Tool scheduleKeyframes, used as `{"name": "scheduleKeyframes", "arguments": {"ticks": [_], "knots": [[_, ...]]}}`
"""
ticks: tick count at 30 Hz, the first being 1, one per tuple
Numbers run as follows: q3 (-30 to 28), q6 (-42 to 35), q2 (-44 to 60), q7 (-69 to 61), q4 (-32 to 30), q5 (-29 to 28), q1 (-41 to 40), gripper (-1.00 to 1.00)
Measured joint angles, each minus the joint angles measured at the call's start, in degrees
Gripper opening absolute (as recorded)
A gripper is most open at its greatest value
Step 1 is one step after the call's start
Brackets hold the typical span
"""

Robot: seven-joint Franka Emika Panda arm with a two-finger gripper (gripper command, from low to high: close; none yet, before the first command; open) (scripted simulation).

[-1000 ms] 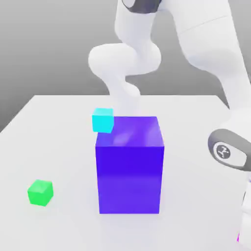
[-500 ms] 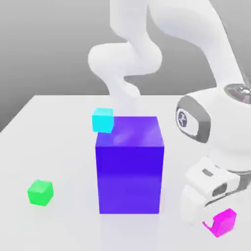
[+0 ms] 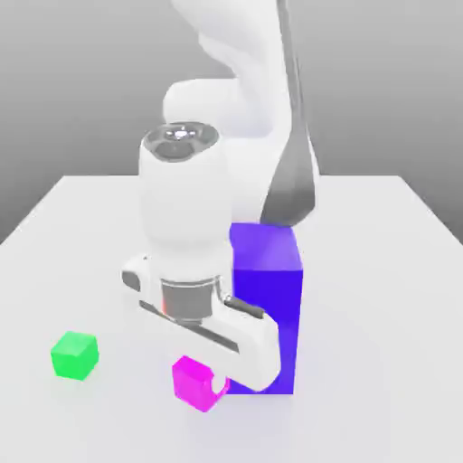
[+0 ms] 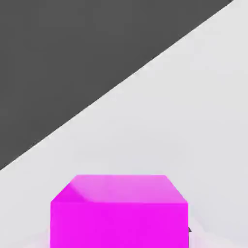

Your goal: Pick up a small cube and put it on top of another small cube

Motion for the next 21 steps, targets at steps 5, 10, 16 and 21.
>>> {"name": "scheduleKeyframes", "arguments": {"ticks": [5,10,16,21], "knots": [[-4.33,0.46,-3.26,12.91,-3.74,-0.86,-6.13,-1.0],[-7.39,1.02,-6.5,26.88,-7.51,-3.2,-12.96,-1.0],[-9.0,4.5,-5.84,37.65,-10.3,-4.35,-18.52,-1.0],[-6.04,12.25,2.54,33.76,-9.99,1.54,-19.8,1.0]]}}
